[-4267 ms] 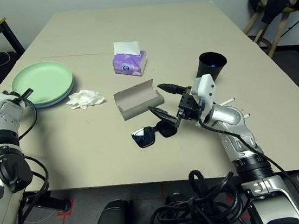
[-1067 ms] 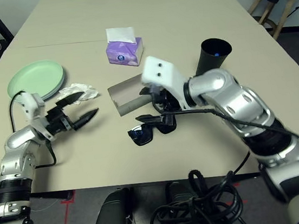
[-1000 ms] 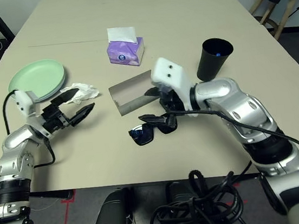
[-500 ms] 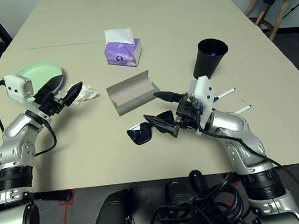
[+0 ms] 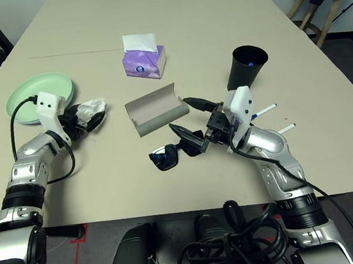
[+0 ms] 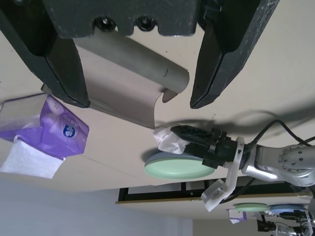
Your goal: Organize and tidy the items on the table.
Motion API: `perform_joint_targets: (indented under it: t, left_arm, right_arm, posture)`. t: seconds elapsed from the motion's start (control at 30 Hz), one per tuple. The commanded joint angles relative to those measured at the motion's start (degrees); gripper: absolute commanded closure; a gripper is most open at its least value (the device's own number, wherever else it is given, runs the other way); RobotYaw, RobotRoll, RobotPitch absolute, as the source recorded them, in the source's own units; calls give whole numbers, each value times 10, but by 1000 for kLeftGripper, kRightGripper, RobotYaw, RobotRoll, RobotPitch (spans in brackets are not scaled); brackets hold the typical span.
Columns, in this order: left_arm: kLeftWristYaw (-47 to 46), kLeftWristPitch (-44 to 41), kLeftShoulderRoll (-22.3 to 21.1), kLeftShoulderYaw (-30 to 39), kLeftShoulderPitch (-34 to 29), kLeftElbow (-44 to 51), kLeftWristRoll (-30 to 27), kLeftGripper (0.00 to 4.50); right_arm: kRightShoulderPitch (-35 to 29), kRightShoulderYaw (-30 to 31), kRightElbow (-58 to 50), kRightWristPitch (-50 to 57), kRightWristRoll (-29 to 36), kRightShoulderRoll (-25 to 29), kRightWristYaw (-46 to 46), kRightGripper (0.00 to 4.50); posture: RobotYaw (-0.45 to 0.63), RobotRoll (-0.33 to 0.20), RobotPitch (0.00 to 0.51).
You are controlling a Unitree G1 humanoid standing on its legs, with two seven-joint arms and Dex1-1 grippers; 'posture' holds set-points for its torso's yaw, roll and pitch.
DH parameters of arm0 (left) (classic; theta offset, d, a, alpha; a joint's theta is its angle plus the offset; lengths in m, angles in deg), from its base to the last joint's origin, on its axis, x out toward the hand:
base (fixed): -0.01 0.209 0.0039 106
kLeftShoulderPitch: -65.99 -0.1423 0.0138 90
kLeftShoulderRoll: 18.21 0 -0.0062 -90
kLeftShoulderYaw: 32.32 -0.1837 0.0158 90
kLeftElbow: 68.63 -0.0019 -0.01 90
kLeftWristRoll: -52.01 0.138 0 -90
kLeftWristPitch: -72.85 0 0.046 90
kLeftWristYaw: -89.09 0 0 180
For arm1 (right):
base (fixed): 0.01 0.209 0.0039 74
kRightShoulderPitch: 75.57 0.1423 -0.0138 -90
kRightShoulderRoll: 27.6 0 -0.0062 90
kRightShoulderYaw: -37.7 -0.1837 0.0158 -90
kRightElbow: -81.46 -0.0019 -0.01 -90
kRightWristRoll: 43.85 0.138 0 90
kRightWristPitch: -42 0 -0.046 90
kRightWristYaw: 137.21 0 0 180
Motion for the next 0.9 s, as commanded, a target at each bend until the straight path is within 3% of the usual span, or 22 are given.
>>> perform_joint_targets:
  t: [0.03, 0.2, 0.4, 0.5, 0.7, 0.8, 0.9]
  left_arm:
    - [6, -7, -6, -3, 3, -11, 7, 2556]
    - [-4, -17, -9, 15, -6, 27, -7, 4464]
    - [-25, -53, -8, 54, -3, 75, -37, 4464]
    - [-57, -73, -3, 92, 30, 84, -67, 4464]
    - [-181, -30, -7, 123, 125, -29, -36, 4464]
    - [-254, 1, -6, 127, 172, -115, -16, 3804]
    - [-278, 43, -6, 117, 201, -196, 0, 2669]
  right_arm:
    - [1, 2, 0, -4, 4, -2, 4, 0]
    - [3, 3, 11, -14, -1, -3, 3, 0]
    - [12, 7, 23, -20, -3, -6, 3, 0]
    - [17, 10, 31, -24, -4, -8, 0, 0]
    - [25, 13, 43, -32, -5, -10, -1, 0]
    - [24, 12, 43, -35, -7, -9, 1, 0]
    - [22, 10, 39, -35, -7, -9, 4, 0]
  posture:
    - [100, 0, 104]
    - [112, 0, 98]
    - [131, 0, 96]
    - [140, 0, 96]
    - [136, 0, 97]
    - [127, 0, 96]
    - [113, 0, 97]
